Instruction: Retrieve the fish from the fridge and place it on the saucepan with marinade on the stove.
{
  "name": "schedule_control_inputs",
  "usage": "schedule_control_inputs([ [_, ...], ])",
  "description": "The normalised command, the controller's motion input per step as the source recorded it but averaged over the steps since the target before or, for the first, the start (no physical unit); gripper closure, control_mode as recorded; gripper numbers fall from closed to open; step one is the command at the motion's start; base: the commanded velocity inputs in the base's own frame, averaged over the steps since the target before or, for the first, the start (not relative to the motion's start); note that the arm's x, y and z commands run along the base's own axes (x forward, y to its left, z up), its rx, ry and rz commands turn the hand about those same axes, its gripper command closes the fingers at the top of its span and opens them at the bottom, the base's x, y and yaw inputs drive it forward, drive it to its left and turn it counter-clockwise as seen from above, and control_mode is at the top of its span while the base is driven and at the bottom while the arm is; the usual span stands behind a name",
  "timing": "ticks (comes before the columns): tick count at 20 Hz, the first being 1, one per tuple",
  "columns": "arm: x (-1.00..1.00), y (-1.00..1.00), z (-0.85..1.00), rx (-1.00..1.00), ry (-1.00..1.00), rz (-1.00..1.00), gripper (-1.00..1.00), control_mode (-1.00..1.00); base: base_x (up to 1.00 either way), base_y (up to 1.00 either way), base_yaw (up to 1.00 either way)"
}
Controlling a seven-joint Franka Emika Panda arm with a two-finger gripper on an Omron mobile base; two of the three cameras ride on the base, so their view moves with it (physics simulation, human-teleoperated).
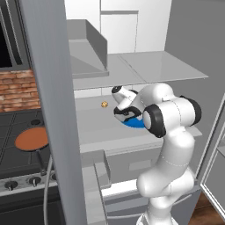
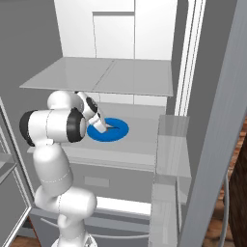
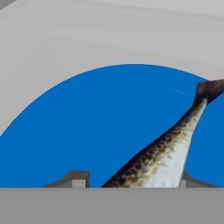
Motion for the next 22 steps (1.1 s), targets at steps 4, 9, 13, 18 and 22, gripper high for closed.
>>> schedule_control_inputs([
  [4,0.00,0.00,0.00,0.00,0.00,0.00,1.00,-1.00,0.00,0.00,0.00],
  [9,0.00,0.00,-0.01,0.00,0.00,0.00,1.00,-1.00,0.00,0.00,0.00],
  [13,0.00,0.00,-0.01,0.00,0.00,0.00,1.00,-1.00,0.00,0.00,0.00],
  [18,-0.10,0.00,0.00,0.00,-0.04,0.00,1.00,-1.00,0.00,0.00,0.00],
  [22,-0.37,0.00,0.00,-0.01,-0.12,0.04,1.00,-1.00,0.00,0.00,0.00],
])
